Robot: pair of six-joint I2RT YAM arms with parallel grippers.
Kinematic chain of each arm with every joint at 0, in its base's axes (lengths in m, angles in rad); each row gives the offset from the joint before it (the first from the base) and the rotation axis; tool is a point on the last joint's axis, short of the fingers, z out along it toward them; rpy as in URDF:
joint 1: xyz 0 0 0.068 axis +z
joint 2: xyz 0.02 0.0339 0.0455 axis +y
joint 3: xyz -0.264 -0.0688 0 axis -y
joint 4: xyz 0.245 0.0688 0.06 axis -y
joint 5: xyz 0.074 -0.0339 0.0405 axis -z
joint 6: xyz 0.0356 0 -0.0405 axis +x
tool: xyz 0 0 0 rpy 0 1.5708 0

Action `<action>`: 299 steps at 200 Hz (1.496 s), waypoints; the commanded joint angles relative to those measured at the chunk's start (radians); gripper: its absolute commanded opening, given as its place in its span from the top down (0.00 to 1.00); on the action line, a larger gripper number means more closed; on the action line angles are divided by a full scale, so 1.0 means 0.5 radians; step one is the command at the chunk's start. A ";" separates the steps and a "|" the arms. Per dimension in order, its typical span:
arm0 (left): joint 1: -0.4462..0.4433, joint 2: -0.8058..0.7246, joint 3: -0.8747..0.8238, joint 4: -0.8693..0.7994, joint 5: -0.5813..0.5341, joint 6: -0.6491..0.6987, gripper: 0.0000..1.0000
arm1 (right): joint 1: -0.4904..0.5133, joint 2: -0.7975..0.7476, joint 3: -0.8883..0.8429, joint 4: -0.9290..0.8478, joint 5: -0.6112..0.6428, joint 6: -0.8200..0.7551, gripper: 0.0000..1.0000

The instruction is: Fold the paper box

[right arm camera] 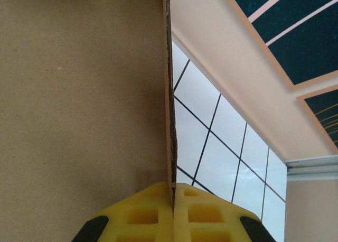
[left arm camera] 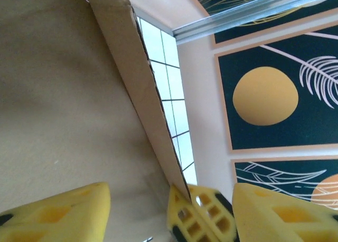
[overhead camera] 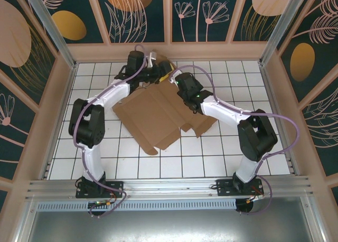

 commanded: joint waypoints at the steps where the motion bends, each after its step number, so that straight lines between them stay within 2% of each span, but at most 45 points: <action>1: -0.024 0.104 0.170 -0.182 -0.020 0.020 0.33 | 0.024 -0.078 0.006 0.101 0.064 -0.041 0.94; 29: -0.036 0.193 0.317 -0.256 -0.034 0.021 0.32 | 0.058 -0.078 -0.001 0.120 0.074 -0.073 0.94; 57: -0.051 0.253 0.428 -0.339 -0.045 0.041 0.39 | 0.086 -0.068 -0.012 0.163 0.117 -0.133 0.94; 84: -0.053 0.273 0.445 -0.367 -0.045 0.044 0.55 | 0.117 -0.066 -0.039 0.217 0.148 -0.198 0.94; 124: -0.051 0.224 0.335 -0.270 -0.053 -0.012 0.86 | 0.135 -0.063 -0.058 0.269 0.186 -0.255 0.92; 133: -0.050 0.204 0.297 -0.212 -0.046 -0.040 0.90 | 0.144 -0.070 -0.057 0.274 0.201 -0.268 0.87; 167: -0.021 0.091 0.043 0.176 -0.013 -0.210 1.00 | 0.224 -0.223 -0.067 0.236 0.171 -0.188 0.43; 182: 0.017 0.031 -0.124 0.418 -0.015 -0.320 1.00 | 0.296 -0.334 -0.069 0.137 0.072 -0.047 0.34; 196: 0.053 0.002 -0.252 0.630 -0.012 -0.412 1.00 | 0.354 -0.428 -0.048 -0.054 -0.120 0.154 0.33; 215: 0.091 -0.002 -0.396 0.912 0.003 -0.537 1.00 | 0.433 -0.523 -0.081 -0.238 -0.388 0.418 0.39; 238: 0.132 0.040 -0.510 1.211 0.001 -0.677 1.00 | 0.516 -0.536 -0.146 -0.378 -0.756 0.700 0.54; 271: 0.177 0.052 -0.611 1.464 -0.071 -0.794 1.00 | 0.632 -0.301 -0.289 -0.416 -0.923 1.026 0.84; 299: 0.187 -0.011 -0.659 1.430 -0.150 -0.727 1.00 | 0.650 -0.076 -0.382 -0.329 -1.028 1.221 1.00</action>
